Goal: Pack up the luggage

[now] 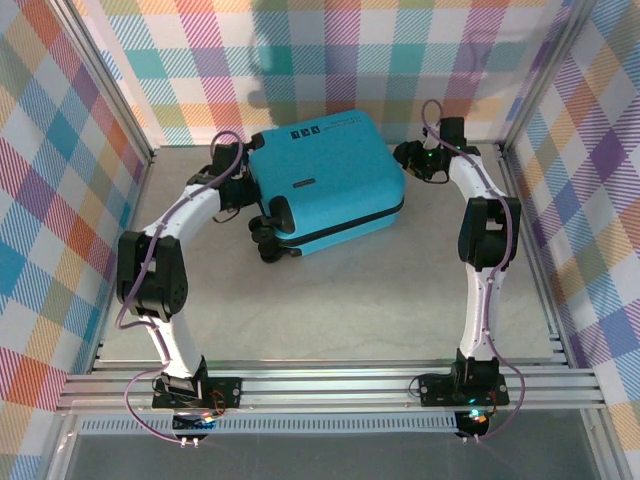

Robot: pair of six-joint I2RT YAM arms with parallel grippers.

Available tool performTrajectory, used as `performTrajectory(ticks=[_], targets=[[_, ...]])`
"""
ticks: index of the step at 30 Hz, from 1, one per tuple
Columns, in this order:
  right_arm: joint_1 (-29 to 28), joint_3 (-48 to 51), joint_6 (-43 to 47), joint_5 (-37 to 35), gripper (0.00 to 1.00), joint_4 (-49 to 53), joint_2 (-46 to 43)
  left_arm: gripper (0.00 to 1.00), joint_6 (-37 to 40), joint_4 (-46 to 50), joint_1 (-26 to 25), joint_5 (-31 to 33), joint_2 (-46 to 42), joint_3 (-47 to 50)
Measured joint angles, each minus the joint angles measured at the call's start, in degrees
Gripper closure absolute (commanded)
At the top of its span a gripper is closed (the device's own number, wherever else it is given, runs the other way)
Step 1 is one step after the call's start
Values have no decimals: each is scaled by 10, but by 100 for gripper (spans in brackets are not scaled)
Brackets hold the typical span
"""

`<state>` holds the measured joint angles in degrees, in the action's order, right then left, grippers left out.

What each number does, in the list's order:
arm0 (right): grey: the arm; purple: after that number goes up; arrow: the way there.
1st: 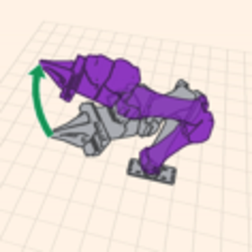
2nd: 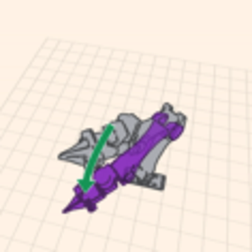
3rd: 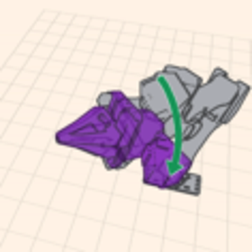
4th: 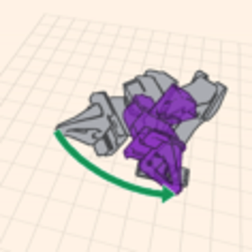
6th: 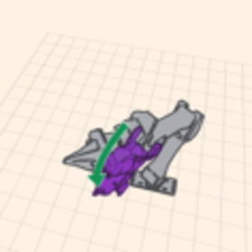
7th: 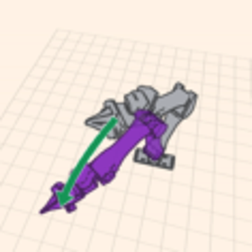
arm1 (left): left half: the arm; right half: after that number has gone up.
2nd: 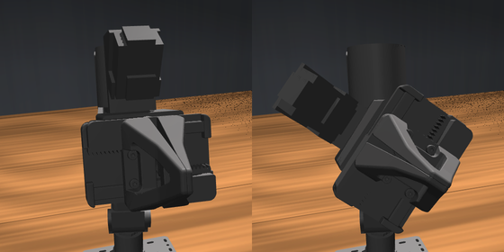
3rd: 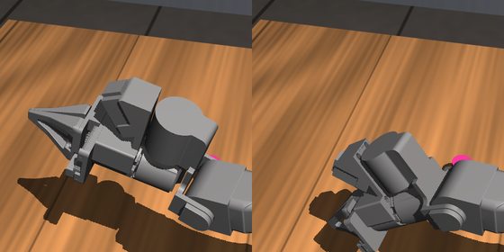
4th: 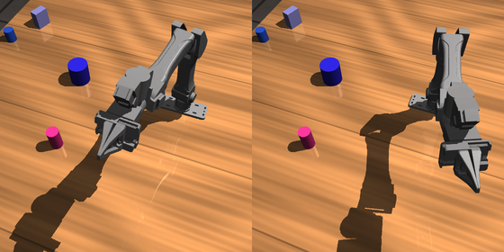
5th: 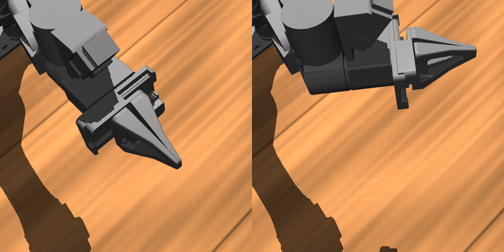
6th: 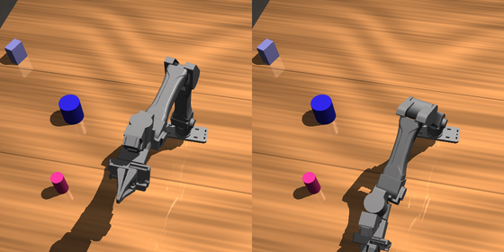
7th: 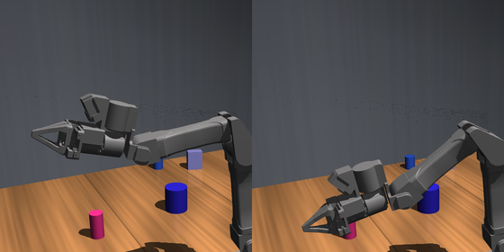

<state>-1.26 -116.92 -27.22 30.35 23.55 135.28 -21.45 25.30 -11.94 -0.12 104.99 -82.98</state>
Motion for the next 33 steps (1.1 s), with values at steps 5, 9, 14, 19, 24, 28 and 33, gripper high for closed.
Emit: performTrajectory(ticks=[5, 9, 14, 19, 24, 28, 33], targets=[[8, 17, 3, 26, 45, -20, -1, 84, -23, -5, -28, 11, -34, 48], [9, 13, 29, 34, 45, -12, -1, 85, -41, -5, -53, 37, -53, 78], [13, -5, 72, 33, 45, 6, -1, 85, -66, 9, -106, 87, -83, 109], [13, -3, 103, 43, 46, -1, -3, 85, -119, 53, -172, 150, -123, 137], [12, 19, 138, 49, 45, -3, -25, 85, -145, 96, -254, 206, -164, 165], [-3, 9, 160, 52, 45, 0, -26, 85, -163, 119, -341, 222, -196, 196], [-60, -91, 162, 103, 43, 23, 7, 85, -184, 144, -411, 234, -206, 202]])
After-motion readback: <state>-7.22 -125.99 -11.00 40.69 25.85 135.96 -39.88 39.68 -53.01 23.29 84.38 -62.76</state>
